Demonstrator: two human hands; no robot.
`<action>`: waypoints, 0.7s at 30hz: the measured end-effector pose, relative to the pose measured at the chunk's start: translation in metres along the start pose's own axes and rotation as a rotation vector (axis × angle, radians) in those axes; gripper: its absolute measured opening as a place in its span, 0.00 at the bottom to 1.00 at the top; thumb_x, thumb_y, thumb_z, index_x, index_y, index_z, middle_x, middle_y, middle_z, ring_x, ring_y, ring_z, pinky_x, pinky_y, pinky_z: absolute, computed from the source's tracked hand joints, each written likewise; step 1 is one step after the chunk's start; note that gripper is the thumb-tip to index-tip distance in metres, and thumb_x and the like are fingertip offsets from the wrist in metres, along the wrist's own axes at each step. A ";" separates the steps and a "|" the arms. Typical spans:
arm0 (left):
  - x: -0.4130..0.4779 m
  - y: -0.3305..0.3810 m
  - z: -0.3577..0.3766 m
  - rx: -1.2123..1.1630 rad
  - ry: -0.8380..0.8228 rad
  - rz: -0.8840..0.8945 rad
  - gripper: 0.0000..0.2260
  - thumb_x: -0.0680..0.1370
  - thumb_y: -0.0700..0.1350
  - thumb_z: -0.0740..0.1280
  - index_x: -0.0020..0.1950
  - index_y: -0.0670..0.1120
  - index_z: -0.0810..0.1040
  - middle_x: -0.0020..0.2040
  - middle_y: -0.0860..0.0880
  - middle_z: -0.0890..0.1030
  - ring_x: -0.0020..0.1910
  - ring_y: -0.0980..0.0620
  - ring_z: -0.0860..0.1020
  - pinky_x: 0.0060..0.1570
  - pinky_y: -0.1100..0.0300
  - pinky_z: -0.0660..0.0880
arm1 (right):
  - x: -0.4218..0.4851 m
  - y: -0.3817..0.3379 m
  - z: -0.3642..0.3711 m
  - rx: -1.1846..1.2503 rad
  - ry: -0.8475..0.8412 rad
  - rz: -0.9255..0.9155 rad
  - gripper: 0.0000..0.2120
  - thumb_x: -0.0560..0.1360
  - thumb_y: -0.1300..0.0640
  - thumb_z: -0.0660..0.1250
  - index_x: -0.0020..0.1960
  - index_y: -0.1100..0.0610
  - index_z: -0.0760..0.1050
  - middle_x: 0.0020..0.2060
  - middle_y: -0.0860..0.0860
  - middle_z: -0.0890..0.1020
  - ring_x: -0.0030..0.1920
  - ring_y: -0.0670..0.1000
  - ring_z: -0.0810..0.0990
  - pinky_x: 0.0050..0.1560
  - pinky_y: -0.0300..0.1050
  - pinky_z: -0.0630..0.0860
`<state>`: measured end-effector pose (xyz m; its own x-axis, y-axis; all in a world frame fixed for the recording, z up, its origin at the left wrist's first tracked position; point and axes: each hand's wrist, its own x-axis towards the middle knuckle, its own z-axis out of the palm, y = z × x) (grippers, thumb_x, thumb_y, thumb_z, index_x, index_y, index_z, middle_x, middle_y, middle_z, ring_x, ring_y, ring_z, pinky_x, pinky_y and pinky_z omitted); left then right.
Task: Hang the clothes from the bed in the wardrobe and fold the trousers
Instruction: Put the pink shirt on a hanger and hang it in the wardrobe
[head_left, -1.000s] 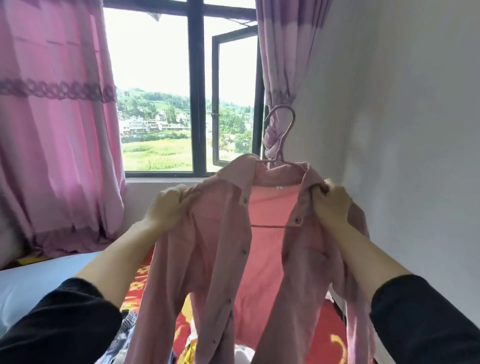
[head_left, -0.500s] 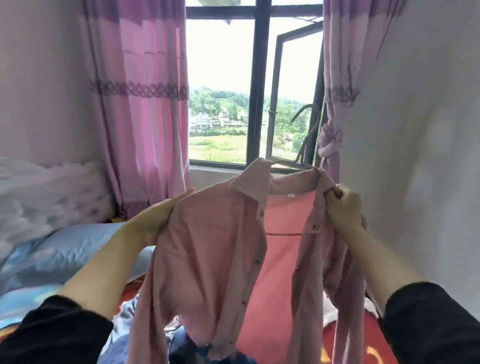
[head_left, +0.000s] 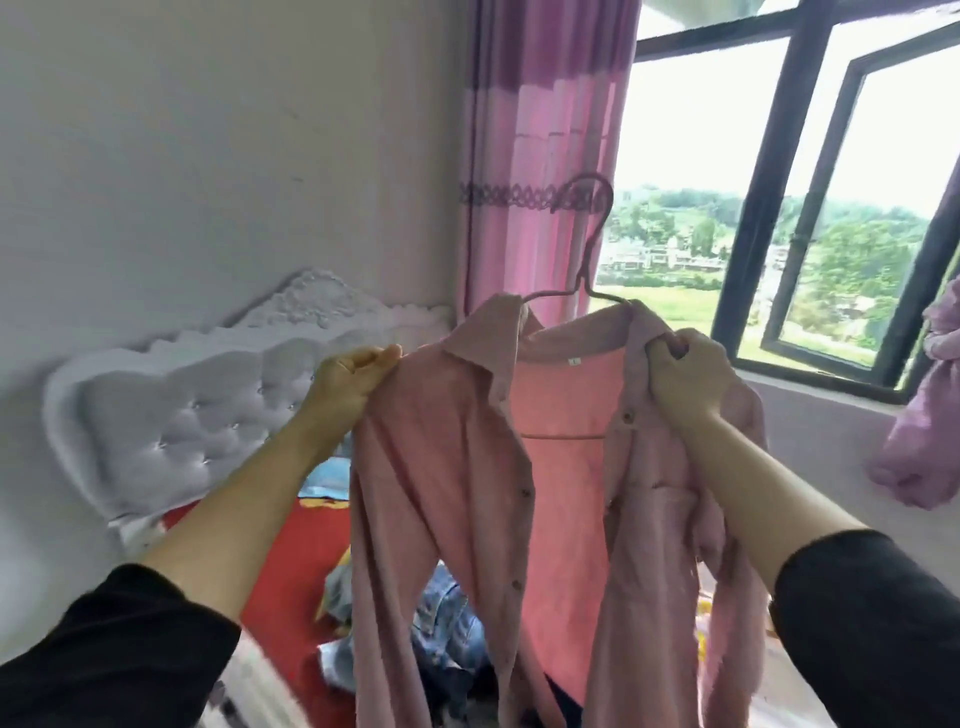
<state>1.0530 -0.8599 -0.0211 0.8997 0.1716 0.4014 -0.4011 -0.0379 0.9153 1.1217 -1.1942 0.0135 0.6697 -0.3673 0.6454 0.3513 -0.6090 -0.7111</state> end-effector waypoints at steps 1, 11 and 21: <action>-0.008 0.008 -0.016 0.029 0.047 0.021 0.09 0.77 0.49 0.69 0.43 0.45 0.84 0.43 0.46 0.83 0.42 0.54 0.79 0.46 0.60 0.76 | -0.005 -0.015 0.011 0.034 -0.028 -0.015 0.15 0.73 0.55 0.62 0.29 0.51 0.62 0.26 0.46 0.68 0.31 0.51 0.67 0.39 0.44 0.62; -0.076 0.075 -0.179 0.861 0.255 0.169 0.11 0.78 0.53 0.64 0.38 0.50 0.79 0.34 0.51 0.80 0.36 0.54 0.75 0.38 0.58 0.70 | -0.096 -0.166 0.141 0.241 -0.266 -0.135 0.10 0.72 0.55 0.64 0.36 0.59 0.77 0.29 0.50 0.74 0.39 0.58 0.75 0.53 0.51 0.71; -0.127 0.078 -0.332 1.097 0.645 0.129 0.12 0.70 0.38 0.60 0.36 0.55 0.74 0.32 0.59 0.77 0.35 0.51 0.73 0.32 0.59 0.64 | -0.247 -0.276 0.249 0.388 -0.420 -0.259 0.08 0.74 0.53 0.64 0.51 0.54 0.71 0.50 0.47 0.72 0.55 0.52 0.69 0.52 0.43 0.57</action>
<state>0.8503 -0.5578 -0.0118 0.4953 0.5386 0.6816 0.1501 -0.8258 0.5436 1.0220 -0.7605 -0.0185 0.7034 0.1139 0.7016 0.6957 -0.3130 -0.6466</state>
